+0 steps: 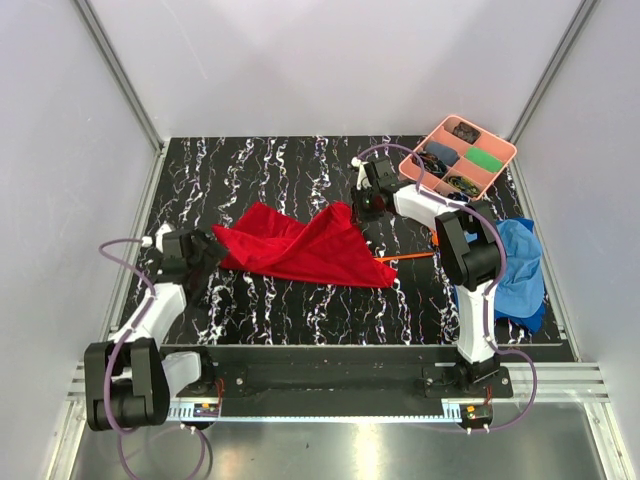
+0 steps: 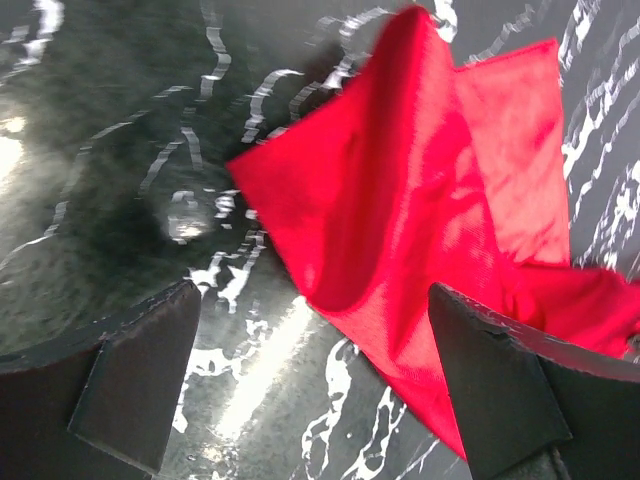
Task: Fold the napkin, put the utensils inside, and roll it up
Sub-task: Flatten out the napkin at the center of the board.
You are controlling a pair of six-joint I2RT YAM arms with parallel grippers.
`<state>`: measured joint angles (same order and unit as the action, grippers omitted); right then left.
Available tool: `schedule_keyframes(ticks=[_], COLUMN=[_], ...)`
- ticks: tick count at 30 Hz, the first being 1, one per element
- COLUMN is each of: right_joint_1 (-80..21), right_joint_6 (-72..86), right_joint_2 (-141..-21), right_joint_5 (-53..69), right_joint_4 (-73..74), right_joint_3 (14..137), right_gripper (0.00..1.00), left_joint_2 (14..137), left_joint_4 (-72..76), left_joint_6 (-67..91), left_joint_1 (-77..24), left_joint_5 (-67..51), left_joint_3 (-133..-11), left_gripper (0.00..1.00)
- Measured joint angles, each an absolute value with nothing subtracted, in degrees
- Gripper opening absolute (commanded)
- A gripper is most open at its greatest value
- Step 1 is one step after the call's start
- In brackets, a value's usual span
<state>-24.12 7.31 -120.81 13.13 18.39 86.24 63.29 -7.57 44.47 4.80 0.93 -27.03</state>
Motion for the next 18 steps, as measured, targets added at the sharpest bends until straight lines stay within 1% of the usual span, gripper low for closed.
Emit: schedule_keyframes(ticks=[3, 4, 6, 9, 12, 16, 18], right_joint_1=[-24.12, -24.1, -24.1, -24.1, -23.94, -22.44, -21.06], right_joint_6=[7.22, 7.25, 7.22, 7.4, 7.79, 9.02, 9.52], right_joint_2=[-120.81, -120.81, -120.77, -119.81, -116.38, -110.5, -108.2], right_joint_5=[13.15, 13.08, 12.8, 10.87, 7.99, 6.46, 6.44], right_joint_4=[18.22, 18.24, 18.24, 18.35, 19.25, 20.49, 20.8], right_joint_3=[86.26, 86.26, 86.21, 85.41, 82.96, 79.99, 79.15], right_gripper=[0.14, 0.07, 0.0, 0.0, 0.0, 0.0, 0.0], left_joint_2=[62.7, 62.7, 62.65, 62.08, 61.3, 60.36, 60.38], left_joint_4=[-6.7, -6.63, -6.59, -6.31, -6.0, -4.95, -4.32], left_joint_6=[45.78, 46.09, 46.39, 46.44, 46.41, 46.39, 46.33], left_joint_1=[6.2, 6.5, 6.61, 6.61, 6.61, 6.61, 6.61], left_joint_5=[1.3, 1.39, 1.58, 1.98, 2.48, 2.92, 2.83], left_joint_3=[-25.17, -24.8, -24.36, -23.92, -23.55, -22.41, -22.0], left_gripper=[0.99, 0.99, 0.99, 0.97, 0.92, 0.82, 0.79])
